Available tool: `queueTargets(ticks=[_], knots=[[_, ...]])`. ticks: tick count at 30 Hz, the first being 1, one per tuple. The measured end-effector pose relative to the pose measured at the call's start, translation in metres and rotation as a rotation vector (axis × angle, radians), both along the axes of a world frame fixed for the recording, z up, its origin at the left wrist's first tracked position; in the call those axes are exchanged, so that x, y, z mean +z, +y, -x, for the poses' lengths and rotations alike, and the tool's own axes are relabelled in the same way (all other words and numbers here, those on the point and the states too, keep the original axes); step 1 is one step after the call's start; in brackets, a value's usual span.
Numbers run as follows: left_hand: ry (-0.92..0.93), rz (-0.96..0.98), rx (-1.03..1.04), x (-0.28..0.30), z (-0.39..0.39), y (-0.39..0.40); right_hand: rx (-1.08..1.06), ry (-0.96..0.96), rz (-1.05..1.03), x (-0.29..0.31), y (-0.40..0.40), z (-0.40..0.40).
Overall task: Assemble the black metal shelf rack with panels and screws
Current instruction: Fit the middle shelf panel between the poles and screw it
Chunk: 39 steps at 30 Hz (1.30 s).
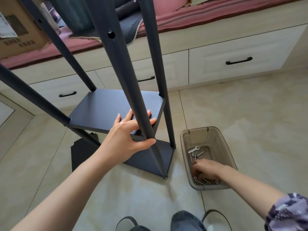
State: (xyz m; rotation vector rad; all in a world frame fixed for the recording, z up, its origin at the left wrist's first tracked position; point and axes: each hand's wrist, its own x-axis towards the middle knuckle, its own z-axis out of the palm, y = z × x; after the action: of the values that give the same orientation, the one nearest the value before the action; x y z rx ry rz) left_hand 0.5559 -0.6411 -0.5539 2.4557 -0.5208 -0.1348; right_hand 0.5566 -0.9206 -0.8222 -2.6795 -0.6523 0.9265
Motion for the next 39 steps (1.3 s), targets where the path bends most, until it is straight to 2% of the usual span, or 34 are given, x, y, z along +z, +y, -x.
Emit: queueTargets(ticks=[7,12,23,30,39], knots=[[-0.009,-0.001,0.007,0.0,0.0,-0.003,0.026,-0.054,0.133,-0.008,0.006,-0.002],[-0.012,-0.014,0.004,-0.001,0.0,-0.003,0.018,-0.14,0.152,-0.014,0.013,-0.002],[-0.022,-0.023,0.006,-0.003,-0.001,-0.002,-0.104,-0.098,0.044,-0.02,0.015,-0.002],[-0.028,-0.017,0.01,-0.004,-0.001,-0.003,-0.04,0.037,-0.068,-0.014,-0.005,-0.001],[0.022,0.004,0.024,-0.001,-0.001,-0.002,-0.282,0.049,-0.229,0.031,-0.014,-0.014]])
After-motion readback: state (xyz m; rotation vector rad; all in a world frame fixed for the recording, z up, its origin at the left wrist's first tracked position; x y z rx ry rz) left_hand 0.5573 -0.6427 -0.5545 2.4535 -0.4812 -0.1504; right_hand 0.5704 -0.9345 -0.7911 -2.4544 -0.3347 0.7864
